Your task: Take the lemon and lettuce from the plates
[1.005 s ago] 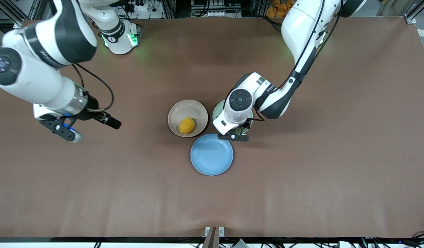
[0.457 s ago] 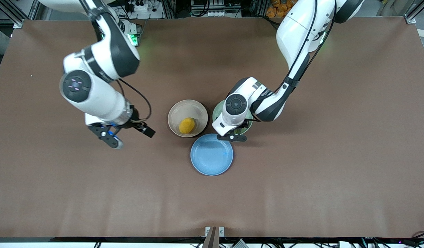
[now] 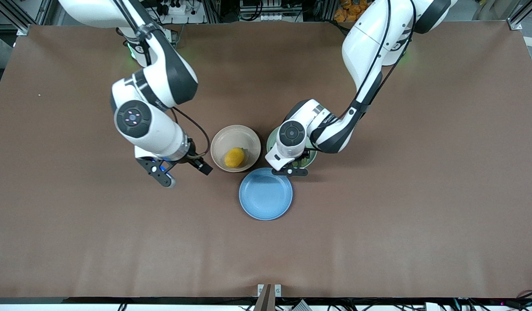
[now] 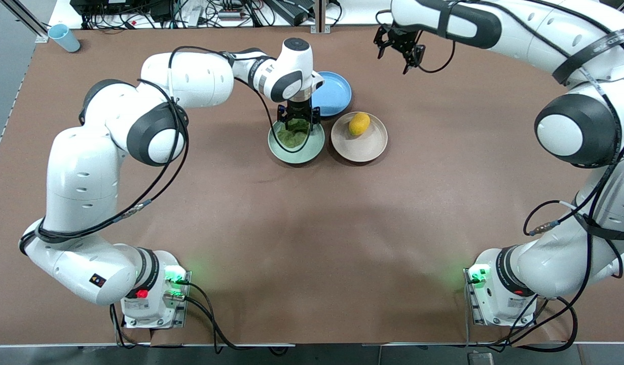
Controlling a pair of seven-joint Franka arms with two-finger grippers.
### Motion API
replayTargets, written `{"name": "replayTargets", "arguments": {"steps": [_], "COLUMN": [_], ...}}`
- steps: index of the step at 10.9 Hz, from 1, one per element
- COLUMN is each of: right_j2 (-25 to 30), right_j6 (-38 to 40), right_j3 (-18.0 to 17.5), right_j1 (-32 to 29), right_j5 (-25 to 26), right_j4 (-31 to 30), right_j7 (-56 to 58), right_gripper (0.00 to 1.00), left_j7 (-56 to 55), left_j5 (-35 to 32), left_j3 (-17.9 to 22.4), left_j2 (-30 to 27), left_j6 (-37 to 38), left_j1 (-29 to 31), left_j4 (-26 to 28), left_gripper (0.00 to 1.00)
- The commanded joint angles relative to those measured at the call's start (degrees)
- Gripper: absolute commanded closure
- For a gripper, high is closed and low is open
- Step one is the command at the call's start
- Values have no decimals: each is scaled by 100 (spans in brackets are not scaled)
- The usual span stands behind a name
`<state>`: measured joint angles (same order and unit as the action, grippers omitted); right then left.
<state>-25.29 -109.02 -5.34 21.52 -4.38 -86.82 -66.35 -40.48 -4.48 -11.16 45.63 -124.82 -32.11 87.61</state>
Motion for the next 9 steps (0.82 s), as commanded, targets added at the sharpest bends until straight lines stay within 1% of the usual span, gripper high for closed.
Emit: {"name": "replayTargets", "arguments": {"steps": [1, 2, 3, 4, 5, 7, 8, 9], "right_j2": [-309, -414, -529, -617, -652, -801, -854, -890], "right_j6": [-224, -382, -514, -550, -594, -647, -673, -778], "right_j3": [42, 51, 42, 51, 51, 51, 51, 60], "right_j1": [291, 370, 440, 519, 538, 686, 739, 783], "right_j5": [43, 121, 270, 349, 385, 639, 684, 684], "right_j4": [33, 33, 33, 33, 25, -2, -10, -28], "right_j7": [-509, -702, -852, -897, -897, -906, -914, -923], "right_gripper": [0, 0, 0, 0, 0, 0, 0, 0], "left_j7": [-241, -241, -233, -224, -224, -206, -189, -189], "left_j5": [-159, -159, -159, -159, -159, -159, -167, -176], "left_j3": [35, 35, 35, 35, 35, 44, 44, 44], "left_j2": [86, 95, 113, 113, 113, 121, 113, 104], "left_j6": [-16, -16, -16, -16, -16, -16, -16, -16], "left_j1": [-58, -58, -50, -41, -41, -23, -6, 3], "left_j4": [-112, -113, -113, -113, -113, -113, -113, -113], "left_gripper": [15, 27, 42, 59, 72, 97, 100, 100]}}
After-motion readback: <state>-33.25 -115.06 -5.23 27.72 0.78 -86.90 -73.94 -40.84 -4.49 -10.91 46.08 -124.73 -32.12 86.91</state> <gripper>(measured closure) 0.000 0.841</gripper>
